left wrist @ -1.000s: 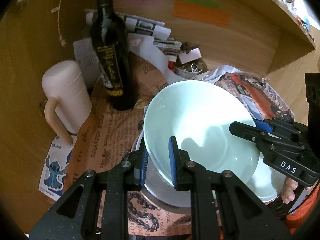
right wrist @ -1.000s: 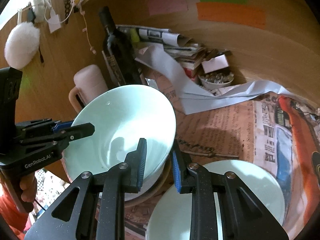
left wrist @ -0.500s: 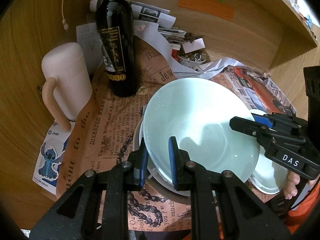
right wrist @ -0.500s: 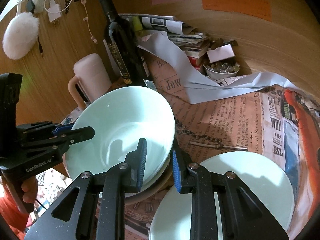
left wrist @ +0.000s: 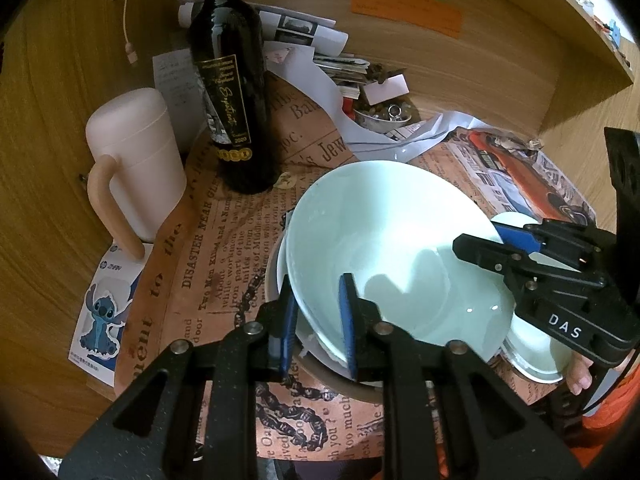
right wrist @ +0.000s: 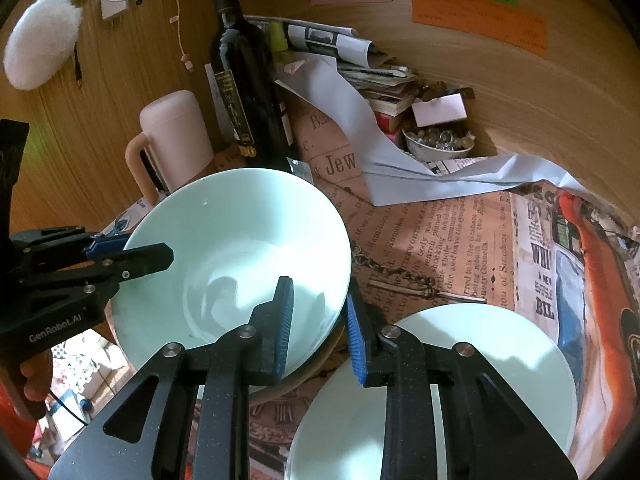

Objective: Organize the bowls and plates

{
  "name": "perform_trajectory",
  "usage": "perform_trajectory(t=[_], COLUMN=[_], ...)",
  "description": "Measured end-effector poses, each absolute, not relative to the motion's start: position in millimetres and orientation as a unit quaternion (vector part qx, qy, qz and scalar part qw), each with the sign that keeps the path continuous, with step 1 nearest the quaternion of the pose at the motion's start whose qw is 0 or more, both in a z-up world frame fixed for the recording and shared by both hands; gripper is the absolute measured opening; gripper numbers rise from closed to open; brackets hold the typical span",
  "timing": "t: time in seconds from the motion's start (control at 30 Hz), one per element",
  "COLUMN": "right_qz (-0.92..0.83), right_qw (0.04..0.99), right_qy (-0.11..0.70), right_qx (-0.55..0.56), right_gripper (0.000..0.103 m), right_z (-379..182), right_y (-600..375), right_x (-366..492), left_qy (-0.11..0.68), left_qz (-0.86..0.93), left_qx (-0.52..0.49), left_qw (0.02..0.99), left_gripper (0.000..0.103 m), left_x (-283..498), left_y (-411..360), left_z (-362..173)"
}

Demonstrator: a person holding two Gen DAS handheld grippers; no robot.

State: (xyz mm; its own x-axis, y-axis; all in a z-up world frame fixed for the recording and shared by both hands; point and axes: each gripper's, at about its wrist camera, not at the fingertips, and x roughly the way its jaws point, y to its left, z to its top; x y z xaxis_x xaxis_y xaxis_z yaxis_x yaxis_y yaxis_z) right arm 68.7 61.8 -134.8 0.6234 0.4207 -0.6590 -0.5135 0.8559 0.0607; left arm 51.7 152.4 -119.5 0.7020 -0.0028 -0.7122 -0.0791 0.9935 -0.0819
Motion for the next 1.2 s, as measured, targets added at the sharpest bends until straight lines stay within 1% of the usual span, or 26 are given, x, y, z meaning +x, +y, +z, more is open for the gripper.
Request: perform_trajectory(t=[0.03, 0.1, 0.17, 0.23, 0.3, 0.37, 0.77, 1.13, 1.2], right_qz=[0.26, 0.264, 0.262, 0.263, 0.263, 0.265, 0.269, 0.281, 0.285], right_qw=[0.898, 0.897, 0.9, 0.902, 0.903, 0.902, 0.881, 0.864, 0.86], right_qy=[0.348, 0.348, 0.342, 0.337, 0.334, 0.336, 0.387, 0.416, 0.421], right_qx=[-0.065, -0.06, -0.061, -0.06, -0.06, -0.057, -0.038, -0.036, -0.038], right_gripper=[0.026, 0.03, 0.034, 0.04, 0.044, 0.044, 0.045, 0.045, 0.045], right_z=[-134.9, -134.1, -131.3, -128.4, -125.7, -124.3, -141.0, -150.2, -152.8], right_y=[61.3, 60.5, 60.1, 59.4, 58.1, 56.2, 52.1, 59.6, 62.4], right_x=[68.9, 68.7, 67.4, 66.0, 65.2, 66.2, 78.0, 83.1, 83.8], left_qy=[0.384, 0.377, 0.357, 0.343, 0.336, 0.333, 0.4, 0.412, 0.413], left_qz=[0.019, 0.023, 0.031, 0.032, 0.031, 0.033, -0.001, -0.028, -0.035], left_qx=[-0.055, -0.055, -0.053, -0.053, -0.058, -0.062, -0.127, -0.156, -0.158], left_qw=[0.921, 0.924, 0.932, 0.937, 0.939, 0.94, 0.908, 0.897, 0.896], left_gripper=[0.027, 0.043, 0.05, 0.053, 0.056, 0.059, 0.059, 0.059, 0.057], left_x=[51.5, 49.4, 45.0, 40.8, 37.2, 34.5, 41.7, 49.4, 49.9], left_y=[152.6, 152.1, 152.8, 154.3, 157.0, 160.7, 175.3, 175.8, 175.7], left_z=[-118.5, -115.7, -109.5, -102.8, -98.3, -96.5, -133.8, -144.7, -146.0])
